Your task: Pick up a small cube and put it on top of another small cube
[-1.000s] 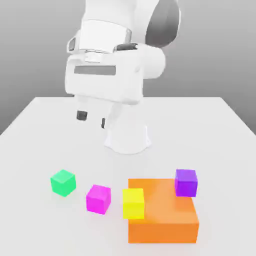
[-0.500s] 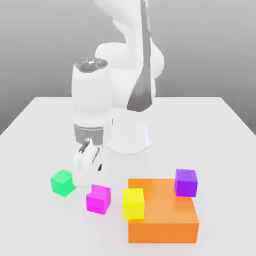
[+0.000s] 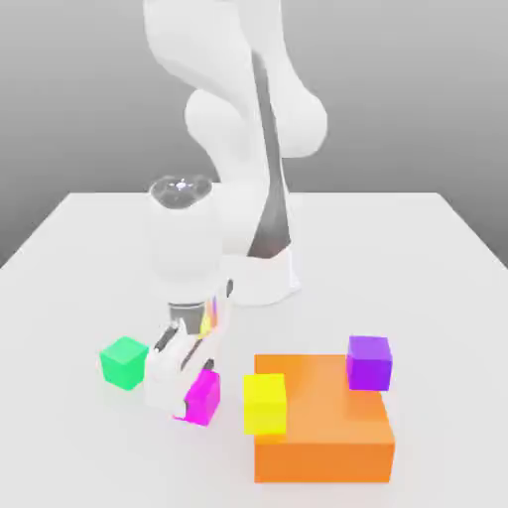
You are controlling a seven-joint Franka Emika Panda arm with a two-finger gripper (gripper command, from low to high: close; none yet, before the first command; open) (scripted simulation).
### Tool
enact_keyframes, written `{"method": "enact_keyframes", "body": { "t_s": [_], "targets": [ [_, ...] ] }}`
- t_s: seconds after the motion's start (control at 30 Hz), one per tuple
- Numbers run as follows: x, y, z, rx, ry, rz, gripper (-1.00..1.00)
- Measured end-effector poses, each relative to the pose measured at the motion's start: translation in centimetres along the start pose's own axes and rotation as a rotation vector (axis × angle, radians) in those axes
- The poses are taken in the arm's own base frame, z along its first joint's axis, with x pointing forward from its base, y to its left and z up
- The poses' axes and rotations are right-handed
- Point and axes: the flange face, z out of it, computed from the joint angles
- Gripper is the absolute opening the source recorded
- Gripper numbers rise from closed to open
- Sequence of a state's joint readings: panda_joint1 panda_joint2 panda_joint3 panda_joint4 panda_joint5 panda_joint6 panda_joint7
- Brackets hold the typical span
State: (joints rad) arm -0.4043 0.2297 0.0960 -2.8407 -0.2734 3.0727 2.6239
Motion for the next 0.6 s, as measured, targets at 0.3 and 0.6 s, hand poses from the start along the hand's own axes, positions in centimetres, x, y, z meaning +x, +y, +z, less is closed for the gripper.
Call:
{"method": "enact_keyframes", "body": {
  "t_s": [0.3, 0.6],
  "targets": [
    [0.2, 0.1, 0.7, 0.0, 0.002, -0.002, -1.0],
    [-0.5, -0.3, -3.3, 0.006, -0.009, 0.003, -1.0]
  ]
}}
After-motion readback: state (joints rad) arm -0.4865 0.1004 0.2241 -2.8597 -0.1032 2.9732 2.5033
